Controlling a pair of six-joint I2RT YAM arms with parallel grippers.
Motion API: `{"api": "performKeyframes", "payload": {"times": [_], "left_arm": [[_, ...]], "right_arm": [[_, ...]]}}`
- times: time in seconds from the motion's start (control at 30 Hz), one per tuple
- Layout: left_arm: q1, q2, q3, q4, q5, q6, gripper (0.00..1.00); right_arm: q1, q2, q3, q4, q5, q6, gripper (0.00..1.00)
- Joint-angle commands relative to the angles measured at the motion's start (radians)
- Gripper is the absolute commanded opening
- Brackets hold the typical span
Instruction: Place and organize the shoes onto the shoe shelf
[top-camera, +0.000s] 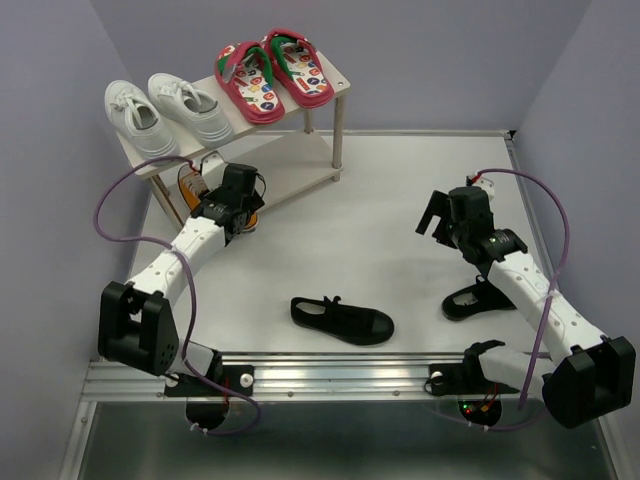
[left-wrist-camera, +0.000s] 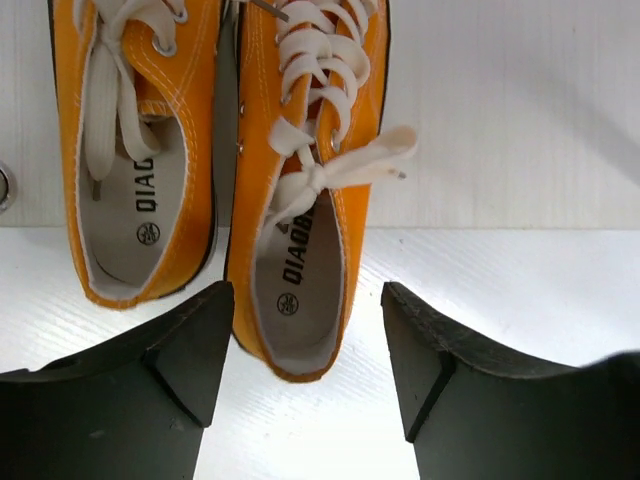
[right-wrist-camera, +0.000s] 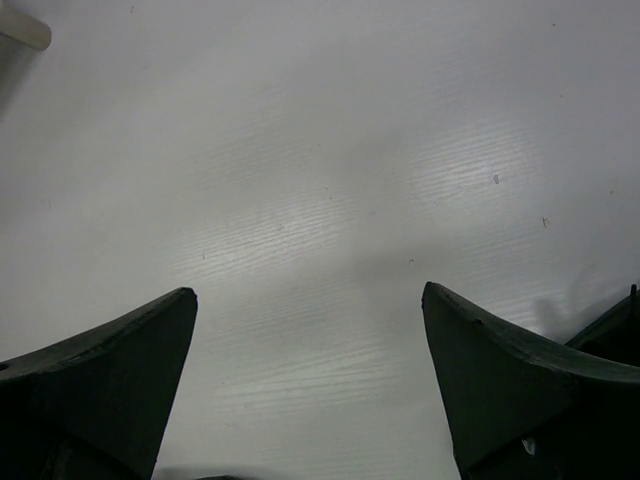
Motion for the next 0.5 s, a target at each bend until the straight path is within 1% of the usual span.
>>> {"api": "performKeyframes", "payload": {"times": [0.0, 0.03, 0.07, 0.2, 0.3, 0.37, 0.47], "left_arm": [[-0.047, -0.084, 0.014, -0.038, 0.039, 0.023, 0.70], [-0.069, -0.092, 0.013, -0.051, 0.032, 0.015, 0.69], [-0.118, -0.102, 0.013, -0.067, 0.018, 0.001, 0.69], [-0.227, -0.107, 0.010, -0.176, -0.033, -0.063, 0.67], [-0.276, -0.113, -0.024, -0.188, -0.033, -0.102, 0.63], [-0.281, -0.109, -0.047, -0.179, -0.025, -0.106, 0.63], [-0.281, -0.067, -0.081, -0.145, -0.034, -0.071, 0.63]], "right_arm": [[0.001, -0.012, -0.002, 0.017, -0.014, 0.002, 1.00], [0.001, -0.012, -0.002, 0.016, -0.014, 0.002, 1.00], [0.001, -0.012, -0.002, 0.017, -0.013, 0.002, 1.00], [0.001, -0.012, -0.008, 0.016, -0.022, 0.005, 1.00], [0.001, -0.017, -0.012, 0.017, -0.028, 0.007, 1.00], [0.001, -0.020, -0.015, 0.017, -0.028, 0.008, 1.00], [0.001, -0.028, -0.018, 0.017, -0.028, 0.010, 1.00]]}}
